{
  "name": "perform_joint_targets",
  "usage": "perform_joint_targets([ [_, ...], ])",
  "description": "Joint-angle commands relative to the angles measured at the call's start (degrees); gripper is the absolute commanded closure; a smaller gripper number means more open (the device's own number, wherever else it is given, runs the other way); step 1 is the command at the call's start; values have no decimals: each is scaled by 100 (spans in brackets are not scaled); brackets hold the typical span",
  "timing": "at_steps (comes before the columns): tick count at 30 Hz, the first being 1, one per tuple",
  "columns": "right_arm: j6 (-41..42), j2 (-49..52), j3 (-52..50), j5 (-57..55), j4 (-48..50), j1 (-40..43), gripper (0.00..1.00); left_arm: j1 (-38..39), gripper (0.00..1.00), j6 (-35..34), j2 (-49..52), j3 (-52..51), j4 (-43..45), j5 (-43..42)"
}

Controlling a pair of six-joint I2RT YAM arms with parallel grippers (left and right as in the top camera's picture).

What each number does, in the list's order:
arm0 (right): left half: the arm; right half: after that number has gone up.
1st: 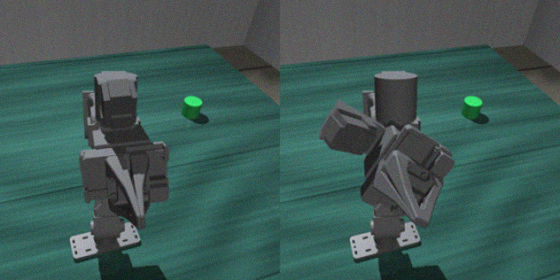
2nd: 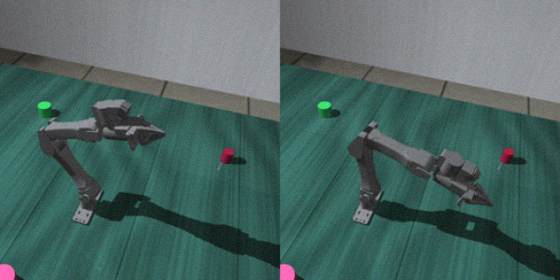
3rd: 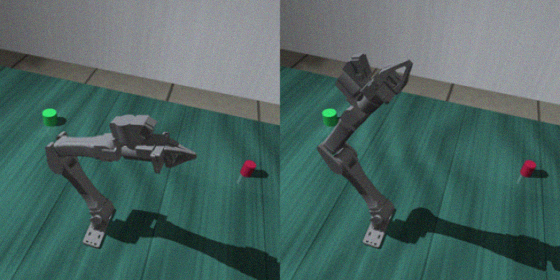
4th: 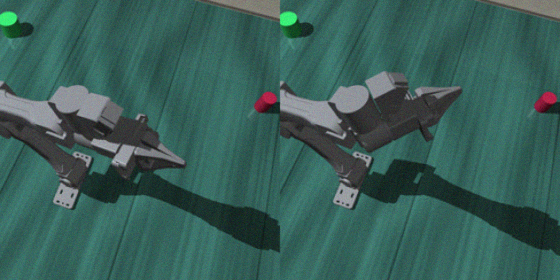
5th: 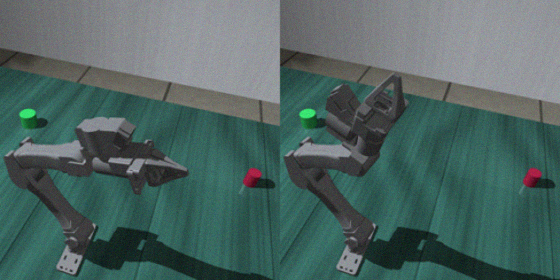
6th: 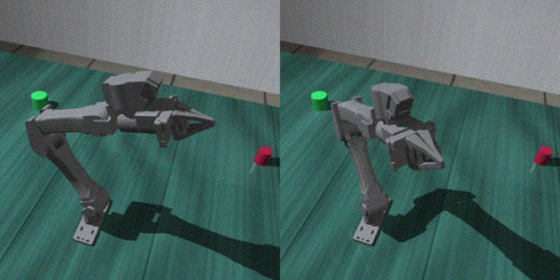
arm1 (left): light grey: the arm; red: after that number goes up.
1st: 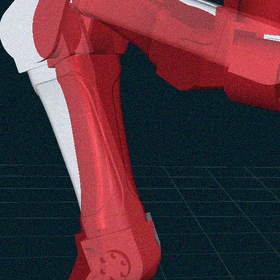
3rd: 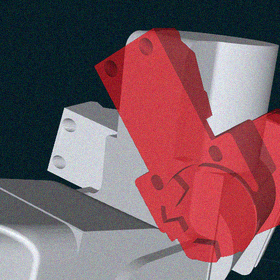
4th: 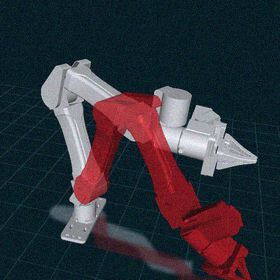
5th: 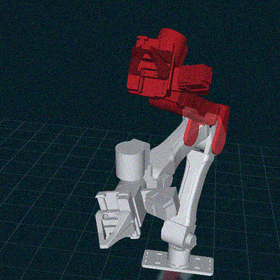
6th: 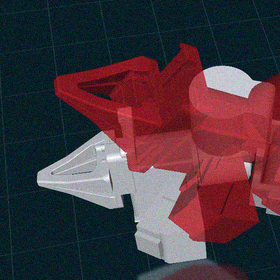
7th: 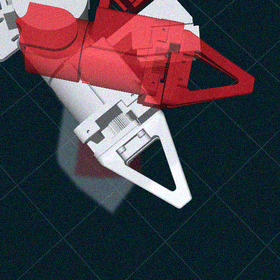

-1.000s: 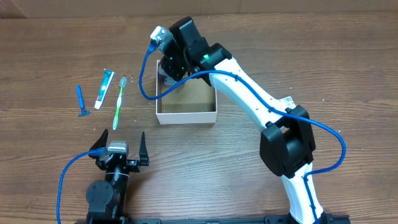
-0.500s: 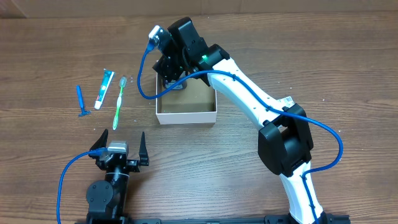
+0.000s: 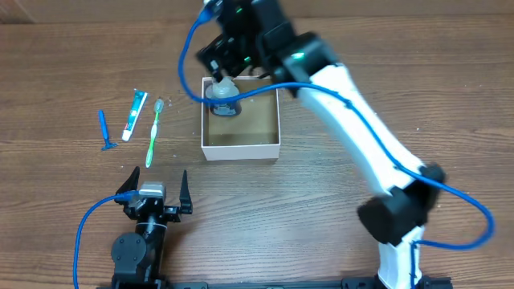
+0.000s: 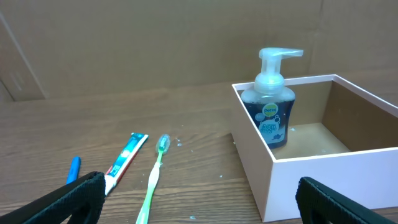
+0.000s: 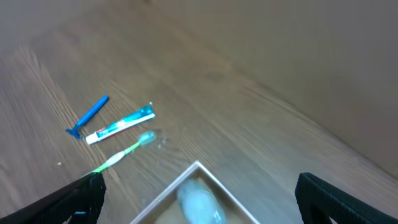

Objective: Pack container
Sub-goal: 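Move the right gripper to the Dettol soap box and grasp it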

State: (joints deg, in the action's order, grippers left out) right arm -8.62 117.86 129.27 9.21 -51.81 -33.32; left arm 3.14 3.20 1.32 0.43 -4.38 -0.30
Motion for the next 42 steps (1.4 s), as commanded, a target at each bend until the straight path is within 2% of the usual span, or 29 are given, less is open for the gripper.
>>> perform_joint_targets([
  [1, 935, -481, 164, -721, -1034, 772, 0, 26, 0, 68, 13, -13, -4, -79],
  [8, 1777, -387, 15, -765, -3397, 2518, 0, 26, 0, 68, 13, -13, -4, -79],
  [13, 1897, -361, -704, -761, -3856, 3473, 0, 26, 0, 68, 13, -13, -4, -79],
  [17, 1891, -361, -1755, -654, -3482, 3801, 1, 26, 0, 68, 13, -13, -4, -79],
  [23, 1403, -361, -3563, -352, -2444, 3746, 0, 26, 0, 68, 13, -13, -4, -79],
  [27, 1130, -361, -4017, -356, -2114, 3746, 0, 26, 0, 68, 13, -13, -4, -79],
  [35, 479, -361, -4907, -313, -796, 3746, 1, 26, 0, 68, 13, -13, -4, -79],
  [42, 212, -361, -5230, -313, -332, 3746, 0, 26, 0, 68, 13, -13, -4, -79],
])
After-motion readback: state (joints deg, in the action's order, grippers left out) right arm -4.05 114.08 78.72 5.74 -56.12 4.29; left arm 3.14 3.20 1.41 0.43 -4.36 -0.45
